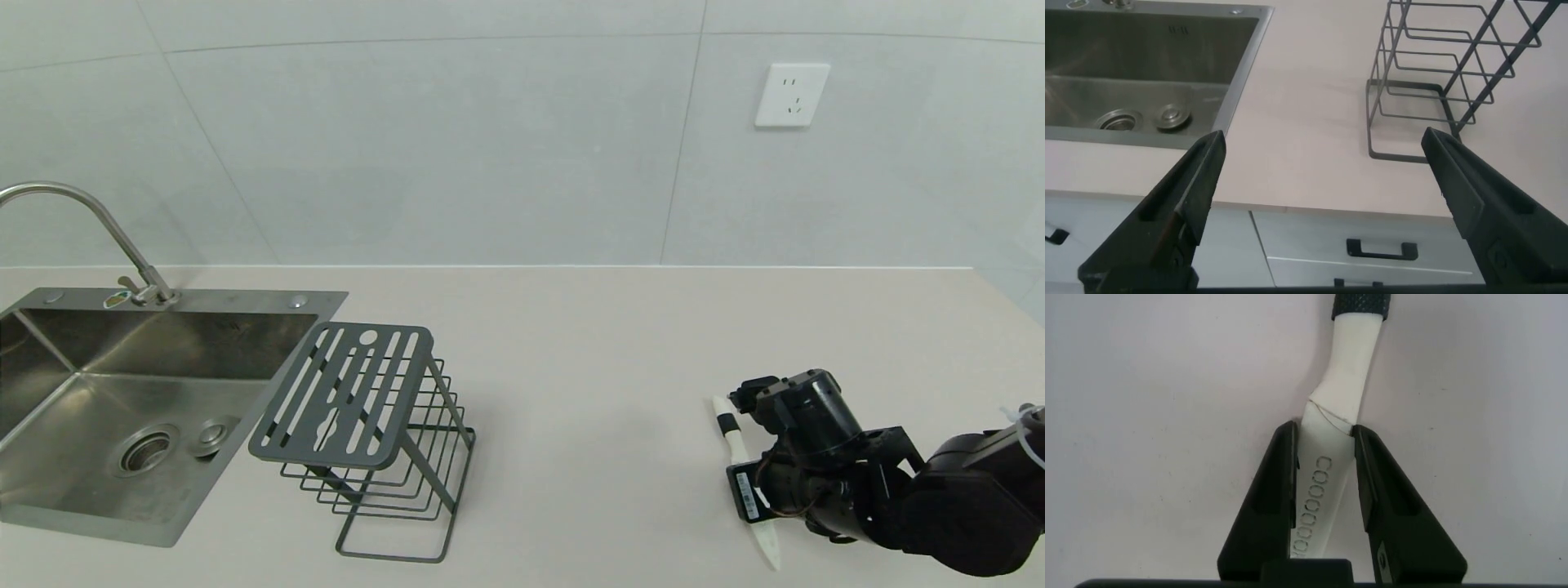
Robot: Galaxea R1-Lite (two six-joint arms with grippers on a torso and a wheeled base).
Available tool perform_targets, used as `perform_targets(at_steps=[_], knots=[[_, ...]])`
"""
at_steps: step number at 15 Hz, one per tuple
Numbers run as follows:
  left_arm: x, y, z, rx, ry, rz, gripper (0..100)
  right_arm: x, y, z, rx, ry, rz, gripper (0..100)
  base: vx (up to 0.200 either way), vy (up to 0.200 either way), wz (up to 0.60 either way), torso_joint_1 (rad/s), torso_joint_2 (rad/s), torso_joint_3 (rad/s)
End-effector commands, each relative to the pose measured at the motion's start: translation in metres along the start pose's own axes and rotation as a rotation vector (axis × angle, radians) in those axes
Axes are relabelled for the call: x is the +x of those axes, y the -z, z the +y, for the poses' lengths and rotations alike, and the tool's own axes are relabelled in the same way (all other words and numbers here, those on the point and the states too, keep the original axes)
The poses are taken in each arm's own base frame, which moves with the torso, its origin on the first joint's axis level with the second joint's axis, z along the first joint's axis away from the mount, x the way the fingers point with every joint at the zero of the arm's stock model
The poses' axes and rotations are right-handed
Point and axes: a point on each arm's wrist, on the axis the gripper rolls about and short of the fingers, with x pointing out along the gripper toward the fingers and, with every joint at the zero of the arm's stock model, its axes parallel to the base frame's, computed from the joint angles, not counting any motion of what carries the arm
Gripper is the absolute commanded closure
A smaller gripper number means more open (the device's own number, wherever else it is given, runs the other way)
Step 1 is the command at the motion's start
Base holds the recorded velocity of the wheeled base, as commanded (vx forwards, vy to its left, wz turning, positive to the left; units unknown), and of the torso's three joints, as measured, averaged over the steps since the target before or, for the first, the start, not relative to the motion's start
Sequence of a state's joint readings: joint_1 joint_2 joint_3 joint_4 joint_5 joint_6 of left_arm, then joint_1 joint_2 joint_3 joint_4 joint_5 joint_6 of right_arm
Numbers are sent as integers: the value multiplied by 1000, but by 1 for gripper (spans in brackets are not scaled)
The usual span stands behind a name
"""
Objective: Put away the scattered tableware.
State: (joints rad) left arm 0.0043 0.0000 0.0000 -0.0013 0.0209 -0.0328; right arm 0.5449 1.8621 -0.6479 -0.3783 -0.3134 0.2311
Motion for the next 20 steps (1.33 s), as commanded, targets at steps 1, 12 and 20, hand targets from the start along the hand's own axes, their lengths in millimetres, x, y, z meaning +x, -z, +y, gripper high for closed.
perform_targets(at_steps=[1,12,20], knots=[[0,0,0,1,-1,0,0,-21,-17,-2,31,-26,-98,100,0,0,0,0,0,0],[-6,-32,-6,30,234,-314,0,-89,-49,-14,-189,-170,-510,100,0,0,0,0,0,0],[60,-142,-25,46,701,-317,0,-114,-43,0,-583,-407,-670,100,0,0,0,0,0,0]])
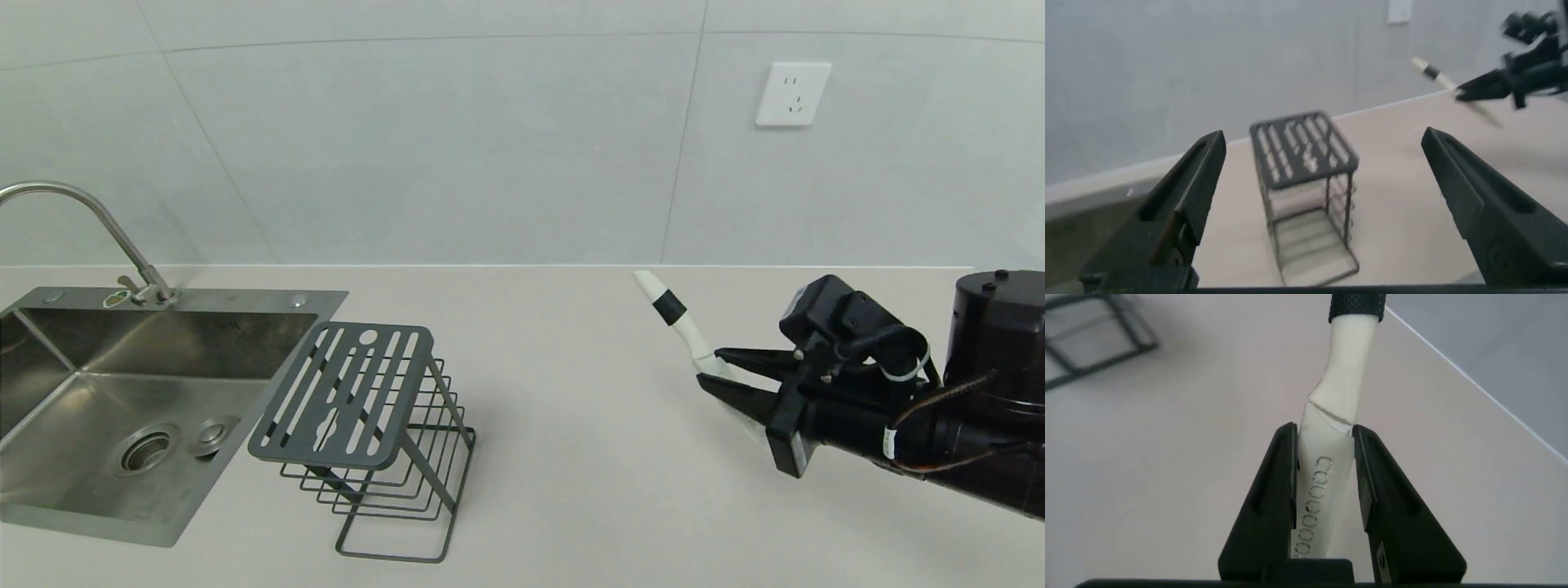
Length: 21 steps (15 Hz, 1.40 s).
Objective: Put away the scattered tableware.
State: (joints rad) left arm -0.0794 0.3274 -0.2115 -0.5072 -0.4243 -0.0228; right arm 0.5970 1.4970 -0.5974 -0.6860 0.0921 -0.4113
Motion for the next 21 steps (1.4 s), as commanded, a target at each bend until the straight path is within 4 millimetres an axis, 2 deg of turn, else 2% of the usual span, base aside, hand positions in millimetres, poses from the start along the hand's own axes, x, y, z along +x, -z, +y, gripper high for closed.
perform_targets(at_steps=[1,2,4,6,8,12,17,19,21], knots=[[70,-5,19,-84,202,28,0,-4,6,8,-14,-33,5,100,0,0,0,0,0,0],[84,1,20,-89,240,25,0,-6,12,11,-42,-42,2,100,0,0,0,0,0,0],[96,2,19,-88,297,-9,0,-6,14,16,-71,-89,-47,100,0,0,0,0,0,0],[100,4,18,-96,369,1,0,1,13,17,-71,-105,-56,100,0,0,0,0,0,0],[101,8,17,-104,437,20,0,11,0,16,-80,-98,-108,100,0,0,0,0,0,0],[118,20,17,-130,532,69,0,14,-2,19,-83,-109,-118,100,0,0,0,0,0,0],[159,51,18,-79,737,46,0,14,-13,18,-90,-99,-163,100,0,0,0,0,0,0],[175,67,9,-45,813,13,0,11,-16,19,-92,-103,-177,100,0,0,0,0,0,0],[189,70,-3,-48,873,-37,0,7,-23,24,-99,-113,-210,100,0,0,0,0,0,0]])
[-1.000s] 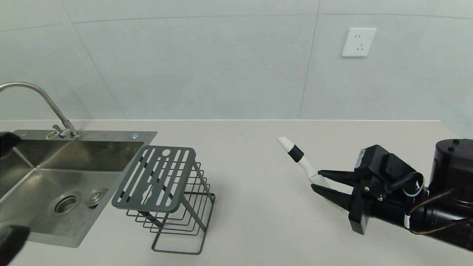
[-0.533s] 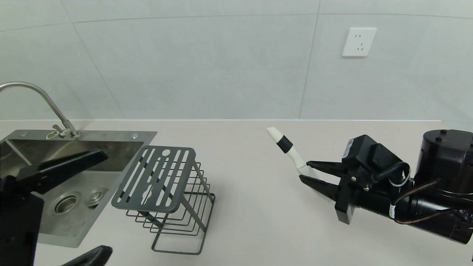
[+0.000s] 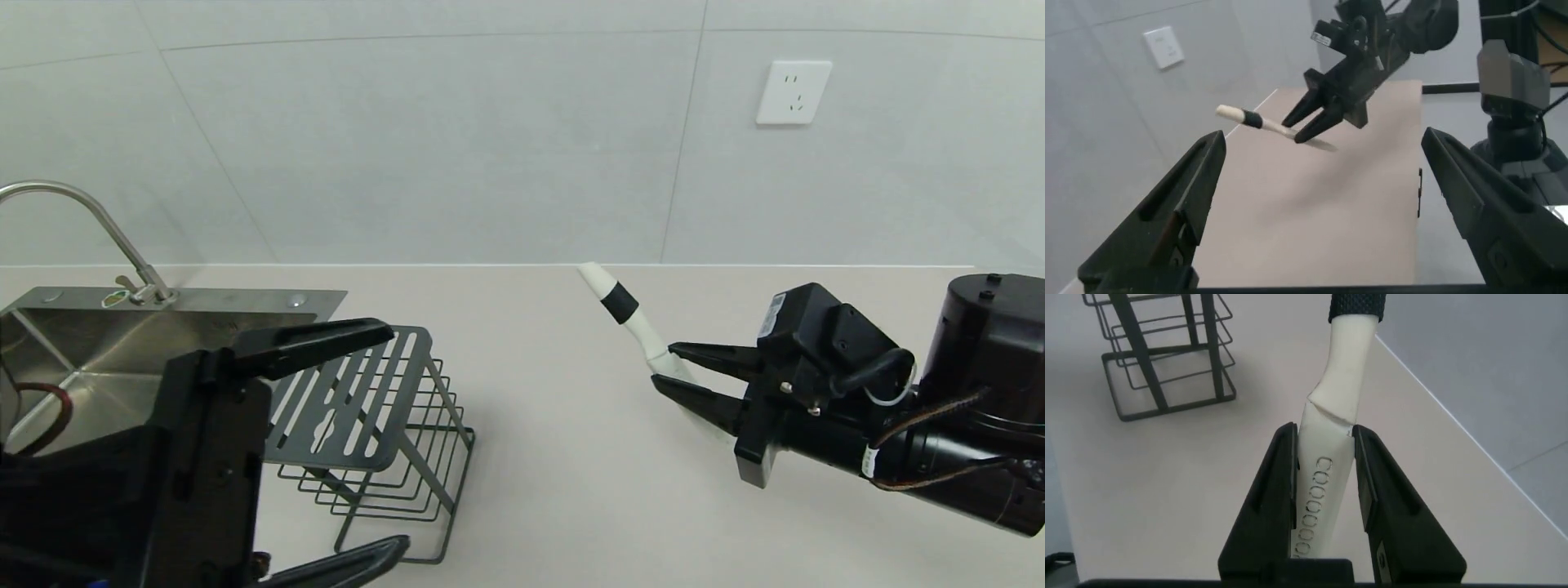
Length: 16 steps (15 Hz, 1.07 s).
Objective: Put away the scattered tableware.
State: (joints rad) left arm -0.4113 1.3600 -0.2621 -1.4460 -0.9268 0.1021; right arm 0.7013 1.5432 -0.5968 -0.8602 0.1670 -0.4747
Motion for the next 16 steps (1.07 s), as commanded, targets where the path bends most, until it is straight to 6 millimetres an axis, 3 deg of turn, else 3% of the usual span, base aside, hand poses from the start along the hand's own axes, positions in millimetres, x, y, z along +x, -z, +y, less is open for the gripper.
perform_targets(at_steps=[1,5,8,12,15,16], knots=[[23,23,7,-52,68,11,0,-3,-8,1,-7,-1,-31,100,0,0,0,0,0,0],[41,22,21,-85,52,-15,0,3,-43,-1,-26,2,-161,100,0,0,0,0,0,0],[52,18,23,-156,41,-39,0,0,-48,2,-28,-6,-183,100,0,0,0,0,0,0],[69,29,37,-220,-40,-39,0,-11,-53,2,-31,-2,-204,100,0,0,0,0,0,0],[102,29,27,-380,-89,-84,0,-22,-48,5,-30,-4,-191,100,0,0,0,0,0,0],[102,29,27,-380,-89,-84,0,-22,-48,5,-30,-4,-191,100,0,0,0,0,0,0]])
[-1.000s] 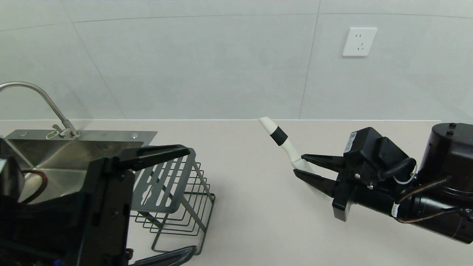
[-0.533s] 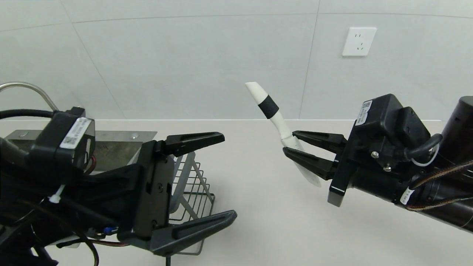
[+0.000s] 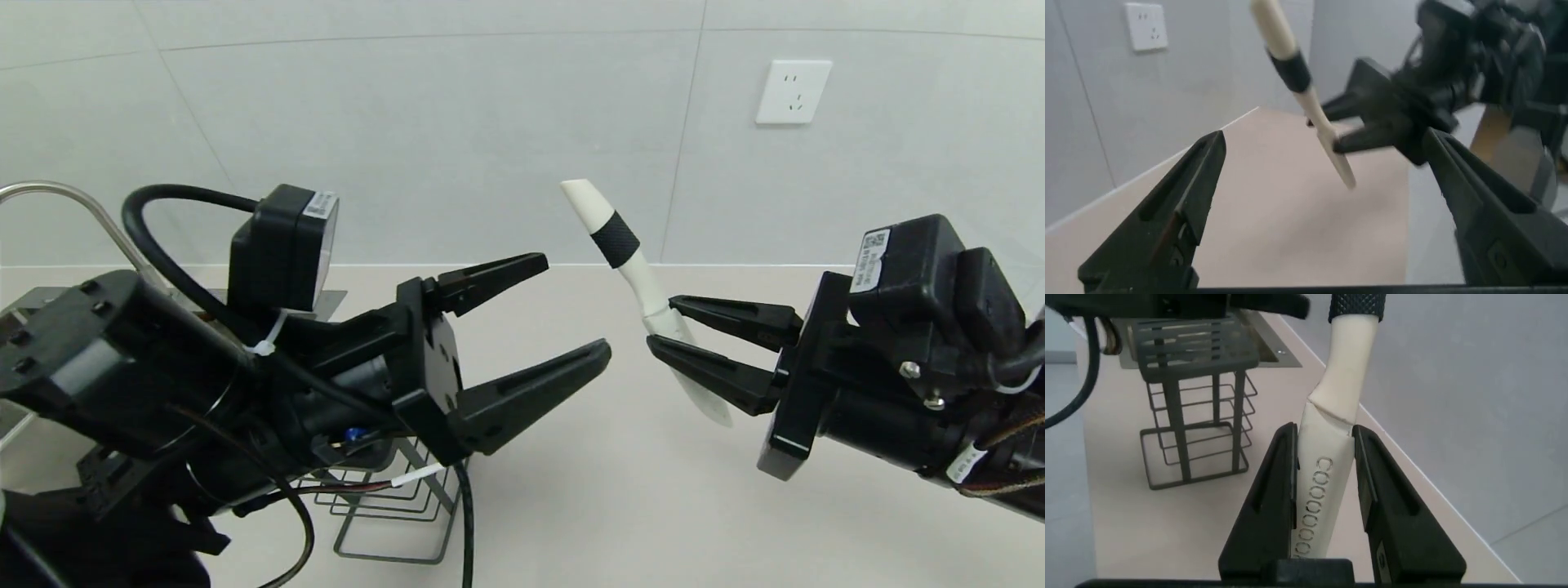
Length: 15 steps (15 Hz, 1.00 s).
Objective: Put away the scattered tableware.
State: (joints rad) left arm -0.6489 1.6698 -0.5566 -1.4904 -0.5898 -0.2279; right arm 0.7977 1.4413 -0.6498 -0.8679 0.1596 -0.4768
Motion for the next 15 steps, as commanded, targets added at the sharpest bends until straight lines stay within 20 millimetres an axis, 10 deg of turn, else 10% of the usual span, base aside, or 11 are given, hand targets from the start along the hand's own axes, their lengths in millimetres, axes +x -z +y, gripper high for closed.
perform_targets(at_steps=[1,6,15], knots=[[22,4,-7,-93,-1,-30,0,-14,2,3,1,11,12,100,0,0,0,0,0,0],[44,13,-11,-112,25,-38,0,-46,4,10,6,25,23,100,0,0,0,0,0,0],[67,23,-1,-88,106,-72,0,-45,3,9,21,13,13,100,0,0,0,0,0,0]])
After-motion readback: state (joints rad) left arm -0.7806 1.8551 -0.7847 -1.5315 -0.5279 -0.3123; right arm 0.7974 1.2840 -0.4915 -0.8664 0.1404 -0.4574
